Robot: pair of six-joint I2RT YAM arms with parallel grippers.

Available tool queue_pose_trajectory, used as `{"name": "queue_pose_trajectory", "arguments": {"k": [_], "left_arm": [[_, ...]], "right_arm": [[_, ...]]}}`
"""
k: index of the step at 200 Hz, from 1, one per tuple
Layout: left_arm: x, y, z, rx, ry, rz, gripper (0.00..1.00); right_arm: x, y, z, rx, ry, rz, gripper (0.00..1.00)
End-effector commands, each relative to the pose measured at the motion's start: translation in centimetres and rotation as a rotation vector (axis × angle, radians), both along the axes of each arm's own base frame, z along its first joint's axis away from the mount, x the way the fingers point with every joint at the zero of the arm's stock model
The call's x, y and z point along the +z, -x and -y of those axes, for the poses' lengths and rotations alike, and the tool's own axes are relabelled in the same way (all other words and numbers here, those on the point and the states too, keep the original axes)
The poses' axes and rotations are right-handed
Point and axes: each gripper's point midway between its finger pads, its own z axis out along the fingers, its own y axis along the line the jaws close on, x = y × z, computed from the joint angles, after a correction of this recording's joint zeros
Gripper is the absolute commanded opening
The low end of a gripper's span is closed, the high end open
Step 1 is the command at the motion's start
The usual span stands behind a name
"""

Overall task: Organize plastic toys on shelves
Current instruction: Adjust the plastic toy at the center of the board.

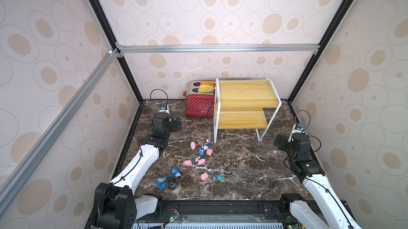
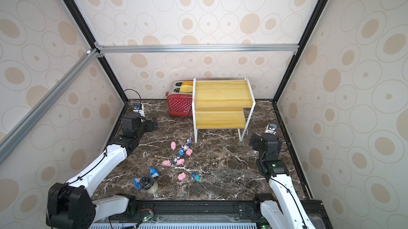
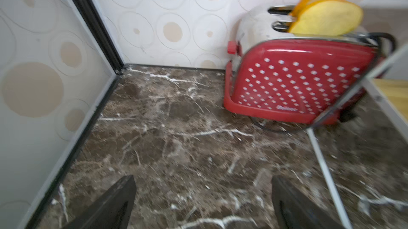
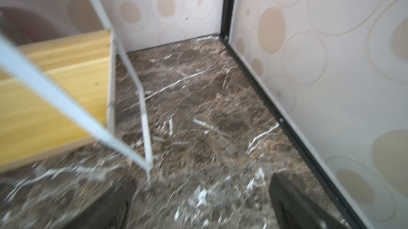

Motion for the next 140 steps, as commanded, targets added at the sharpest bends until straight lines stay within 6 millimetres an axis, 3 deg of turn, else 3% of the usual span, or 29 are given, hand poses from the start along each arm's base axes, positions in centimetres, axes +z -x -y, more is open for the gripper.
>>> {"name": "queue_pose_trajectory", "arguments": {"k": [1,41,74,116,140], "left_arm": [[-4.2,5.4,3.3,-0.083,0.099,-0.231,0.99],[-6.8,11.6,6.9,-0.278,0.105,-0.352,0.99],[-8.3,14.1,8.6,-0.429,0.124,-0.373,0.99],[-9.4,14.2,10.1,-0.473,0.129,-0.400,0.99],[-9.9,13.7,10.1,-0.466,0.112,-0.391,0.99]], "right_arm": [[-4.5,4.1,-4.1,0.168,-0.103,-0.268,1.00],[-5.6,6.8,-13.4,0.574,-0.042,-0.333,1.00],[-7.1,8.7,-19.5,0.884,0.078,-0.335,1.00],[-9.3,10.7,-25.1,1.149,0.098,-0.343,0.99],[-10.1,12.0,-27.2,1.252,0.151,-0.290,0.99]]}}
